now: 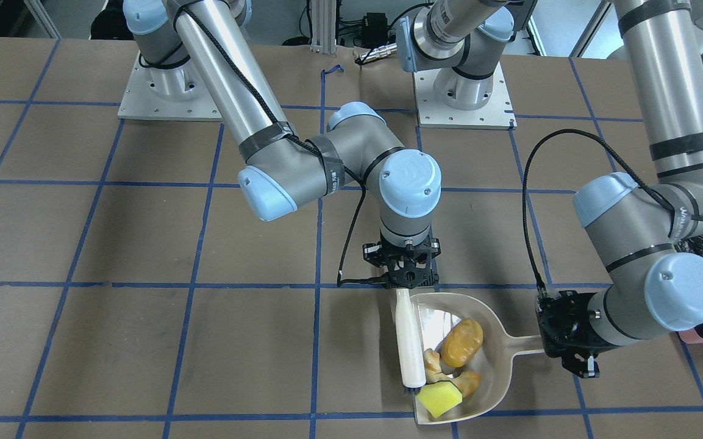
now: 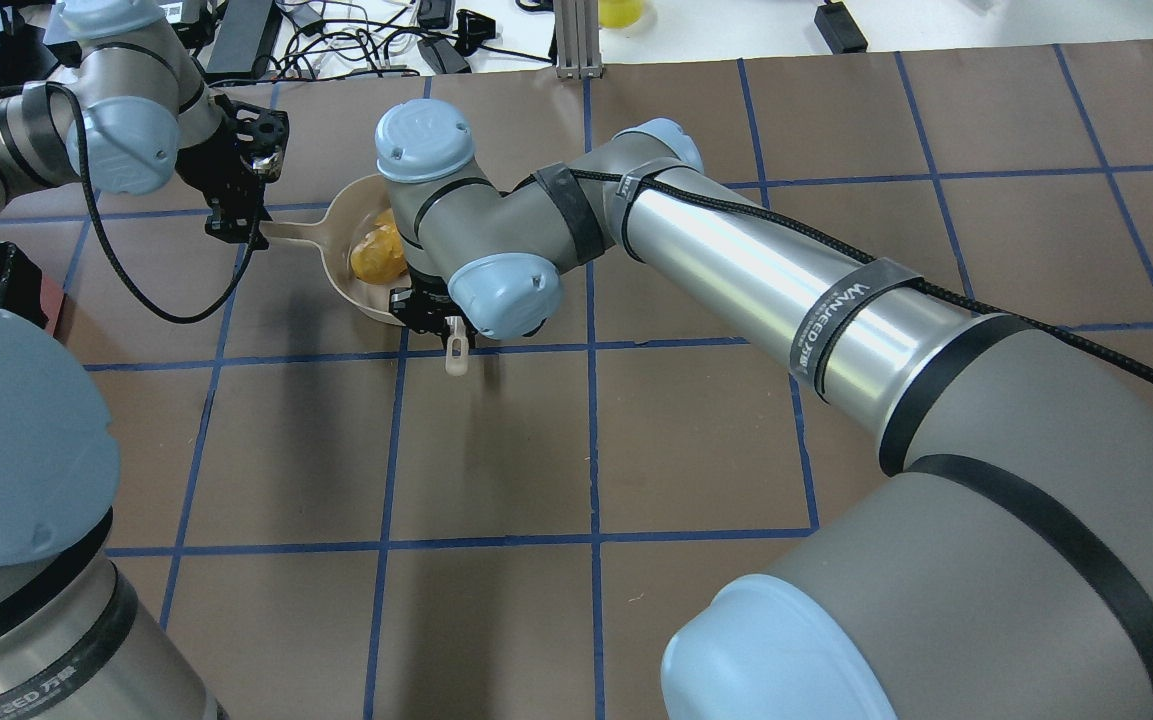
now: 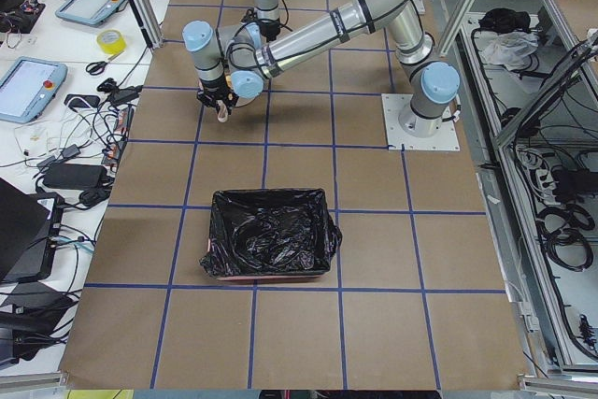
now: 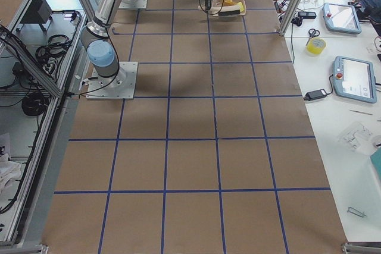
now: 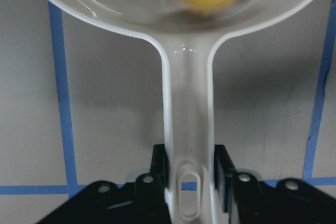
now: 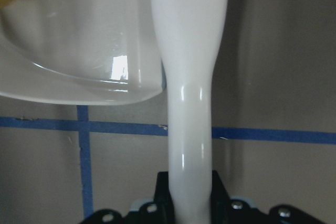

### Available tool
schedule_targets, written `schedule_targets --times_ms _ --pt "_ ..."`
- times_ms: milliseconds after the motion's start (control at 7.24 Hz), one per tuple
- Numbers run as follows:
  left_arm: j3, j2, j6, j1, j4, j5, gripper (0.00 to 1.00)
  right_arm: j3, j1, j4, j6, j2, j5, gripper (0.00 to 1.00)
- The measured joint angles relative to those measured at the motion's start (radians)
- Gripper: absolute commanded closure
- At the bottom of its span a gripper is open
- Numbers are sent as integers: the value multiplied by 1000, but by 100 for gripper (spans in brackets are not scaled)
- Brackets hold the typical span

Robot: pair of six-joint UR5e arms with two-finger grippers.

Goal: Sweep and dump trash into bin
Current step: 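Sweep the sponge and potato into the dustpan with the right gripper's brush, then carry the dustpan to the bin with the left gripper while the right returns the brush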

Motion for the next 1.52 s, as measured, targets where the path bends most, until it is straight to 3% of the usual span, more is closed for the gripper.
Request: schedule_targets --times_ms 414,829,1105,1519 --pt "-8 3 1 4 8 1 100 -74 35 -3 68 23 30 100" --pt "-23 7 9 16 12 -3 100 -85 50 34 146 -9 83 100" --pt "-28 9 10 22 13 -21 100 -86 42 201 148 -62 91 100" --pt "-26 13 22 78 3 -127 100 -49 -64 421 115 -173 -7 100"
